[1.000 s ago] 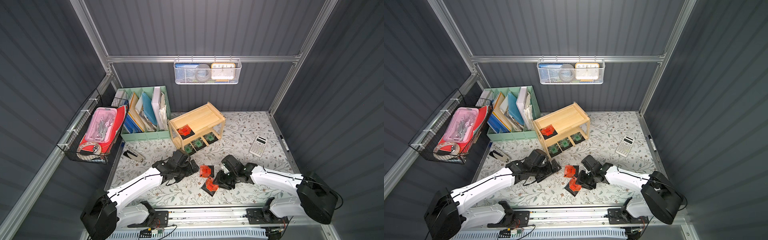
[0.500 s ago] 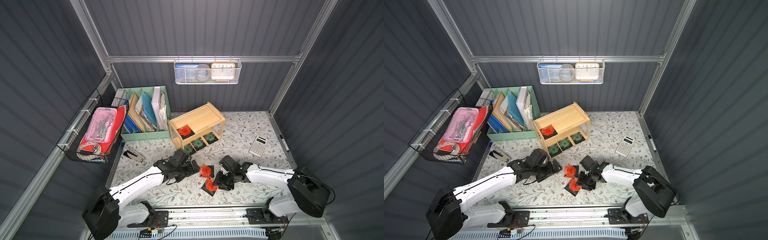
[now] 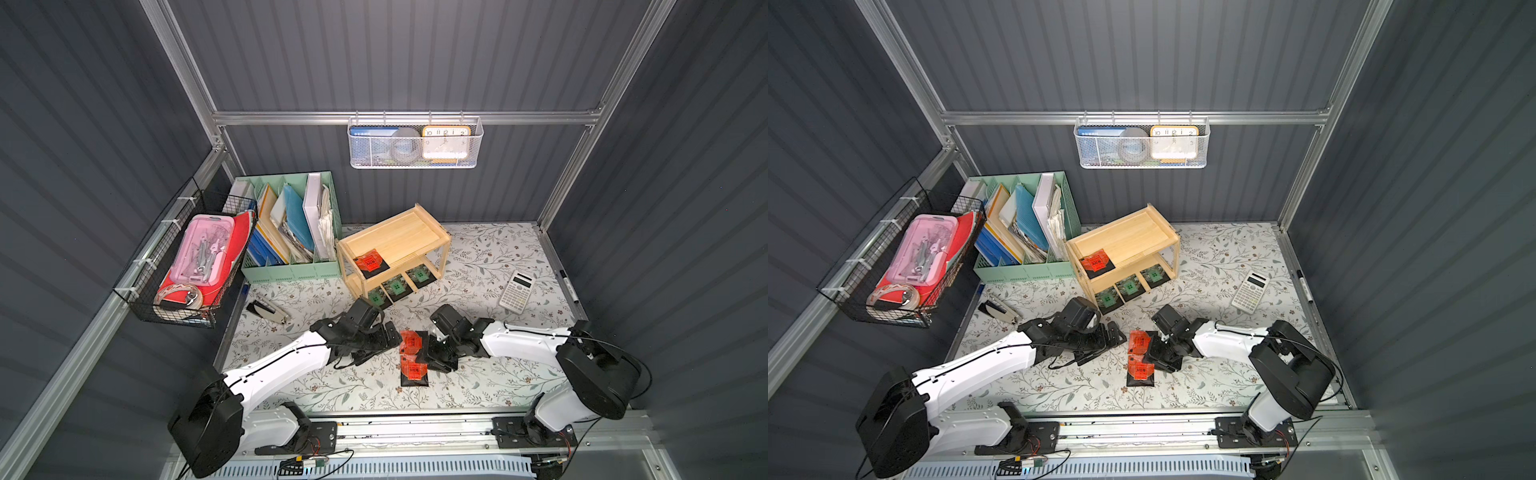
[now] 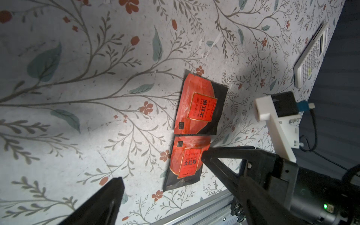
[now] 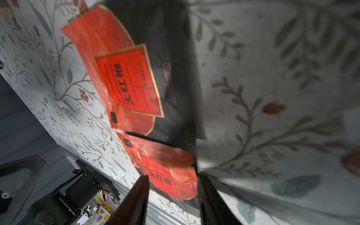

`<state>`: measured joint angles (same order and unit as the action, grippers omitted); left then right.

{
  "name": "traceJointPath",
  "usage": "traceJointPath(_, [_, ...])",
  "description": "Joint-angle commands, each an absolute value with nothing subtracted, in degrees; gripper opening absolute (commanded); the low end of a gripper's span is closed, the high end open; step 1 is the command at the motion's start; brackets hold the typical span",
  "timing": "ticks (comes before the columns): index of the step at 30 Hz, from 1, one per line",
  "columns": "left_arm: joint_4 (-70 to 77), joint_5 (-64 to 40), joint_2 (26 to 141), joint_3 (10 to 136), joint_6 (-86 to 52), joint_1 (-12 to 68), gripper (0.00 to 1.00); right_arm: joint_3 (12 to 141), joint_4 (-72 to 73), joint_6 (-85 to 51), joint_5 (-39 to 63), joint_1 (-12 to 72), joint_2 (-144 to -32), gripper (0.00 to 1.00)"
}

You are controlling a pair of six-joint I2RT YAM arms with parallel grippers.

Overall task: Place the tea bags on the shelf by color
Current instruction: Pick up the tea bag from the center of the board.

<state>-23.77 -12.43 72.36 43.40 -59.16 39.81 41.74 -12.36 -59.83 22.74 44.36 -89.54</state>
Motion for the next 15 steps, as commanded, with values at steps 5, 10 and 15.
traceJointPath(5, [-20.0,-15.6,75.3,42.3,-57.4,39.8,0.93,43.3,-9.3,-58.2,24.8,44.5,-91.2,0.46])
traceJointPath(10, [-17.7,-16.9,77.5,41.7,-57.4,39.8,0.91,42.9,-11.9,-57.7,23.8,44.5,-89.0,0.46])
traceJointPath(15, [-15.5,-17.7,79.5,41.2,-57.7,39.7,0.9,41.5,-12.6,-57.5,24.0,44.5,-86.0,0.46])
